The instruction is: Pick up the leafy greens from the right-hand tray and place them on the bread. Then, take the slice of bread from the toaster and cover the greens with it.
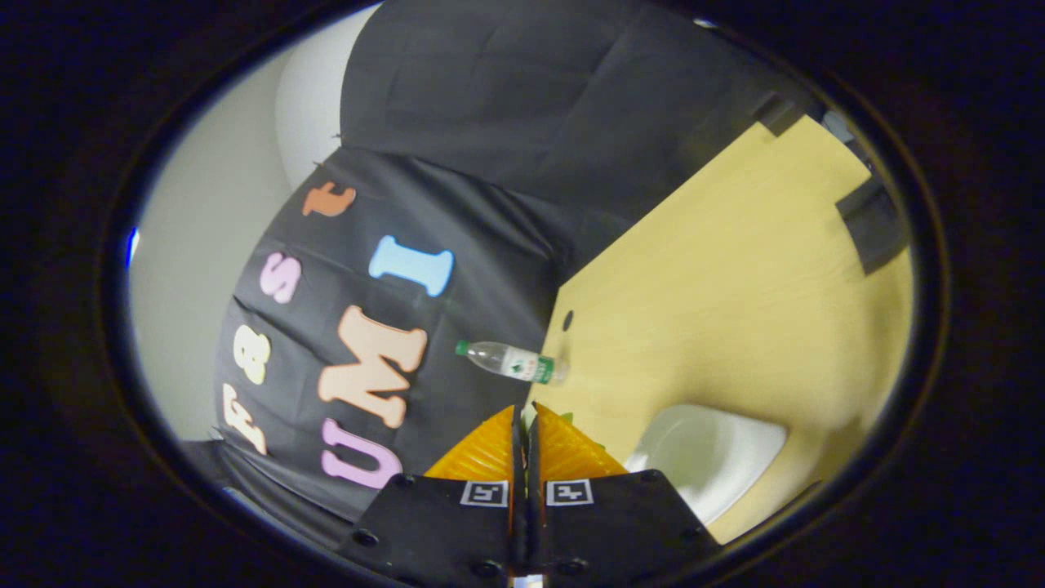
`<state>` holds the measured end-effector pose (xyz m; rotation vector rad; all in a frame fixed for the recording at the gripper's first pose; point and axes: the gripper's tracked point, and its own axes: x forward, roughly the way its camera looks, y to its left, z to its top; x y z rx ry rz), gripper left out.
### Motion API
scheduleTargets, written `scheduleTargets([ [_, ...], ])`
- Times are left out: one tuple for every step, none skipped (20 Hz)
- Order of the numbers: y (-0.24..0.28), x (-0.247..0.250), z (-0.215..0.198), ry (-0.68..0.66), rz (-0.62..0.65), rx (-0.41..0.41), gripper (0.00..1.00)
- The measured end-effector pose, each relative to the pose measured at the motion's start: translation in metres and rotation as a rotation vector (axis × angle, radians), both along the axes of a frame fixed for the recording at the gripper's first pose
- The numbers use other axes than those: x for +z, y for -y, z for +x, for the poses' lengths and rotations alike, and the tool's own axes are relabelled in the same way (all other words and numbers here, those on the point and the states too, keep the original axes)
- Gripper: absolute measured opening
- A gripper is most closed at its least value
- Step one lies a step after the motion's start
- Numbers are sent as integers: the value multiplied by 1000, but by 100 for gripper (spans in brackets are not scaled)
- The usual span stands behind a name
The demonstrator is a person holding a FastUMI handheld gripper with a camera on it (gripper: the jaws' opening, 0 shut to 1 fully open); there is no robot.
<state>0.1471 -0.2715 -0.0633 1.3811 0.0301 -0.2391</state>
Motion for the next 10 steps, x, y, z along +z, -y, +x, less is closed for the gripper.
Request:
scheduleTargets([
  [-11, 6, 0, 10, 15, 8, 3],
  [-26, 9, 0, 16, 24, 19, 3],
  [-38, 14, -2, 21, 29, 32, 3],
  [-54, 19, -3, 32, 37, 47, 3],
  [-72, 26, -6, 45, 43, 66, 3],
  [-91, 31, -6, 52, 46, 93, 3],
  [-113, 34, -7, 53, 47, 126, 3],
  [-137, 37, -9, 57, 46, 161, 3],
  [-159, 39, -12, 59, 42, 193, 3],
  [-181, 40, -14, 58, 43, 227, 3],
])
